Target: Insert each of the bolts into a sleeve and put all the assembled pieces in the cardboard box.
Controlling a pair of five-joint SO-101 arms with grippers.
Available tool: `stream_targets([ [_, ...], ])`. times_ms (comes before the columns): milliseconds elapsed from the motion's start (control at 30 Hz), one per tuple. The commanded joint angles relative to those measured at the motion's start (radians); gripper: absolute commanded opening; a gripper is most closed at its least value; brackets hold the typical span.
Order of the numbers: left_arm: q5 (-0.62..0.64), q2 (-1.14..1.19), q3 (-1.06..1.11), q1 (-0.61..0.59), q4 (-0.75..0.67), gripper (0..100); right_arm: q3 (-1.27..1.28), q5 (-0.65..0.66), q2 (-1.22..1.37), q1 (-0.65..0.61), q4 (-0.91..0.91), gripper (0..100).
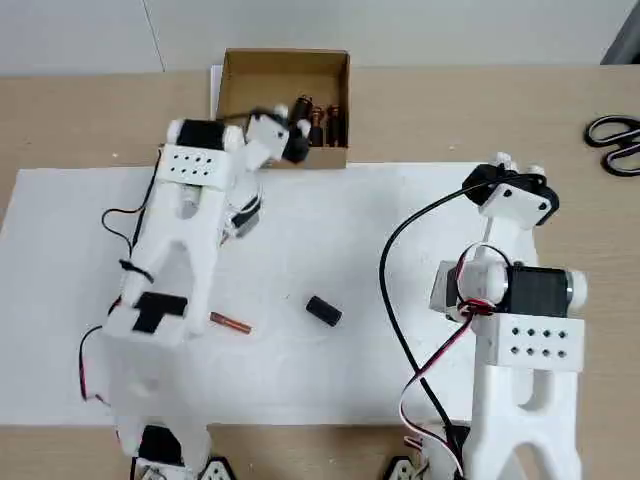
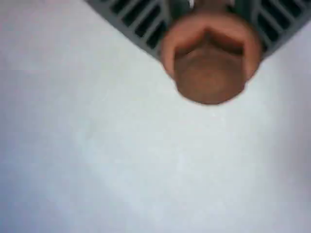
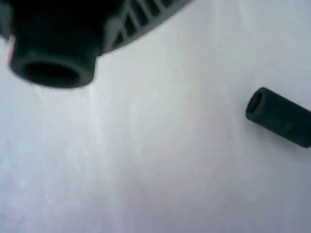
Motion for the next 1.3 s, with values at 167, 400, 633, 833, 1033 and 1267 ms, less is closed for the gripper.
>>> stream_targets([
  [167,0.095,-0.359,-0.053,0.06,0.021,1,-0.212,0.08,-0.028,0.001,0.027,0.3],
  [400,0.493,-0.528,-0.053,0.06,0.025,1,-0.215,0.137,-0.028,-0.039,0.079,0.3],
  [633,0.758,-0.72,-0.05,0.11,0.02,1,-0.215,0.132,-0.067,-0.197,0.076,0.4],
  [833,0.976,-0.89,-0.048,0.098,0.02,1,-0.178,0.132,-0.274,-0.42,0.015,0.4],
  [1033,1.054,-1.048,0.059,0.072,0.021,1,0.028,0.13,-0.452,-0.518,-0.142,0.4],
  [1267,1.054,-1.26,0.302,0.072,-0.052,1,0.322,0.13,-0.656,-0.656,-0.383,0.4],
])
